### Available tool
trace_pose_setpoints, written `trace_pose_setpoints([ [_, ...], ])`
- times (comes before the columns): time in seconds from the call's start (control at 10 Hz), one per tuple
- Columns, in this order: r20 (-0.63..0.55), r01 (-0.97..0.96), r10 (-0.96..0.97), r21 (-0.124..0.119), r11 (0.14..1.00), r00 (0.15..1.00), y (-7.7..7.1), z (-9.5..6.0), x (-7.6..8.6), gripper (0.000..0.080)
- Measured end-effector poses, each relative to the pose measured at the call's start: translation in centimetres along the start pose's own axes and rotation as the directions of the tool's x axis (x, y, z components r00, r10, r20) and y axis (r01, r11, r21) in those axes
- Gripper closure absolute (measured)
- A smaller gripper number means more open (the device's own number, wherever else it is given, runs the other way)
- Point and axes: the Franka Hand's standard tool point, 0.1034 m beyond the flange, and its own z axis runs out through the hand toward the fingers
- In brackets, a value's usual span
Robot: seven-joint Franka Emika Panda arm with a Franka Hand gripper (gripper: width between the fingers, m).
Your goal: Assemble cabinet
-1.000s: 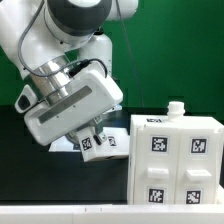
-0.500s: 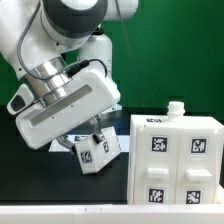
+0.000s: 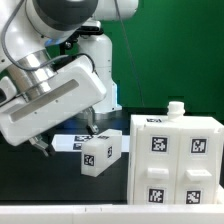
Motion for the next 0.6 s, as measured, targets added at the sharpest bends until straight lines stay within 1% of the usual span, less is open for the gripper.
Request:
trace_pose_setpoints([
  [0.1, -0.024, 0.029, -0.03, -0.039, 0.999, 0.999, -0.3, 0.3, -0.2, 0.0003],
  [0.2, -0.012, 0.027, -0.027, -0.045, 0.999, 1.0, -1.6, 0.8, -0.5, 0.0002],
  [0.3, 0.047, -0.079, 0.081, -0.047, 0.996, 0.996, -2.8, 1.2, -0.6, 0.0002],
  [0.4, 0.093, -0.147, 0.152, -0.053, 0.988, 0.984, -3.6, 1.4, -0.5, 0.0002],
  [0.5, 0.127, -0.207, 0.215, -0.069, 0.976, 0.968, -4.0, 1.8, -0.8, 0.0003],
  [0.6, 0.129, -0.244, 0.253, -0.083, 0.966, 0.959, -4.3, 2.1, -0.8, 0.0003],
])
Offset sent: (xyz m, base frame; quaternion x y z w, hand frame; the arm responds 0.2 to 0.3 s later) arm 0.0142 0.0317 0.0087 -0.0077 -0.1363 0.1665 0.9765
